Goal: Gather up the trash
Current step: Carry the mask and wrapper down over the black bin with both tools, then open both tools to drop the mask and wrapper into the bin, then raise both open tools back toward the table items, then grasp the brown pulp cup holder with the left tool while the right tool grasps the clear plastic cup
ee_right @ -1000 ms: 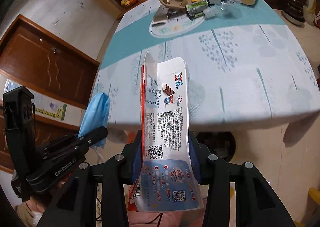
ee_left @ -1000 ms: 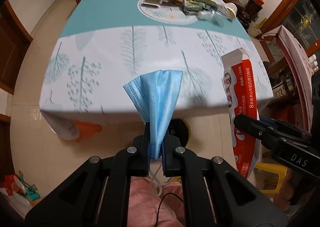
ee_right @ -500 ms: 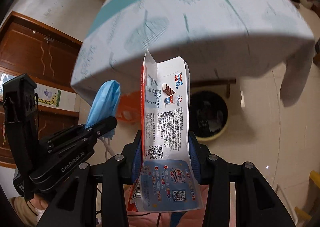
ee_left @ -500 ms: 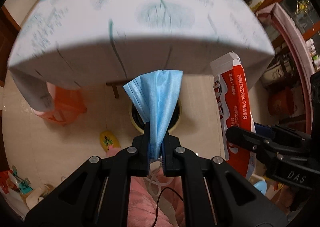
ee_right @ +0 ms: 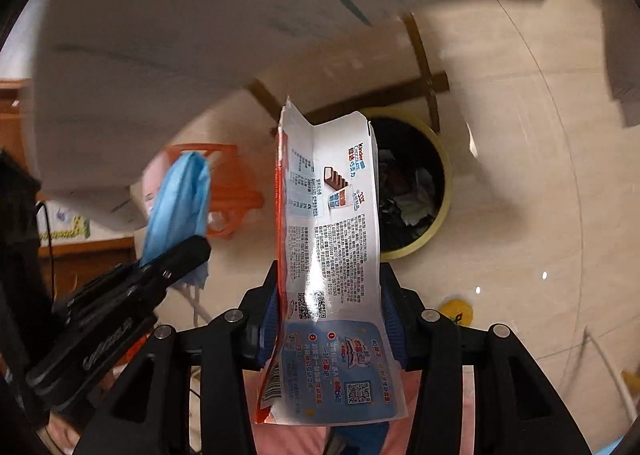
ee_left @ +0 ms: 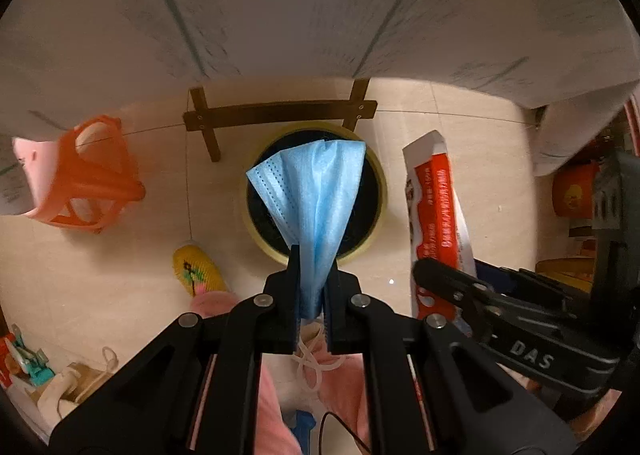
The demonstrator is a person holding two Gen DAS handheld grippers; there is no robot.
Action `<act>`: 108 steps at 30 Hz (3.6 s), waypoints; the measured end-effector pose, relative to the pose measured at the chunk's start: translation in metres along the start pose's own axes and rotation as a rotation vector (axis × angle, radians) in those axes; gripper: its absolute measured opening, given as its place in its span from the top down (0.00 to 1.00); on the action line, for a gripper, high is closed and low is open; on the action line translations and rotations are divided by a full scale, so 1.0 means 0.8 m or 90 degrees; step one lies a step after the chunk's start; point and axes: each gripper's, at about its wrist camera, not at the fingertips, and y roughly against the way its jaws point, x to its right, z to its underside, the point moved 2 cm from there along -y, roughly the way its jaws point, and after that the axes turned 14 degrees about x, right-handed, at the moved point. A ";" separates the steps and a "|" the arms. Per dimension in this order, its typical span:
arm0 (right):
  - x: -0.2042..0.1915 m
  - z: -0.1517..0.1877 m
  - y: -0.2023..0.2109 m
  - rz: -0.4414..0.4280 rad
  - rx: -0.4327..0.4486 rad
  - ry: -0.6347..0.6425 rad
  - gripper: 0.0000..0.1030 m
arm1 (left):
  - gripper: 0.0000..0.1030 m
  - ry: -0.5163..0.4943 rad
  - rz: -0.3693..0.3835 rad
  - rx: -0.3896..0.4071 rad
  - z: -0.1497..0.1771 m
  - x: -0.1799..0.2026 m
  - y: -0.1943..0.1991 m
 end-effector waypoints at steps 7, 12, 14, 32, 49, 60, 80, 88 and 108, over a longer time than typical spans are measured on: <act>0.034 -0.014 -0.099 0.029 -0.016 -0.036 0.43 | 0.94 -0.039 -0.008 -0.003 0.004 -0.004 -0.088; 0.053 -0.030 -0.145 0.032 -0.020 -0.076 0.30 | 0.73 -0.055 0.003 -0.001 0.001 -0.008 -0.121; 0.058 -0.033 -0.155 0.038 -0.021 -0.078 0.28 | 0.55 -0.058 -0.005 0.003 -0.003 -0.010 -0.131; 0.054 -0.031 -0.130 0.051 0.044 -0.040 0.24 | 0.50 -0.032 -0.014 0.012 -0.006 -0.029 -0.116; -0.037 -0.034 0.099 0.018 0.154 -0.001 0.24 | 0.50 -0.018 -0.018 0.098 -0.030 0.006 0.112; -0.111 -0.054 0.298 -0.032 0.231 0.092 0.24 | 0.50 -0.014 -0.037 0.207 -0.076 0.041 0.304; -0.173 -0.178 0.454 -0.065 0.380 0.134 0.24 | 0.49 -0.081 -0.030 0.368 -0.241 0.079 0.450; -0.188 -0.288 0.430 -0.017 0.410 0.042 0.24 | 0.49 -0.103 0.006 0.357 -0.394 0.044 0.403; -0.157 -0.537 0.225 0.098 0.394 -0.170 0.27 | 0.49 -0.091 0.046 0.235 -0.699 -0.037 0.140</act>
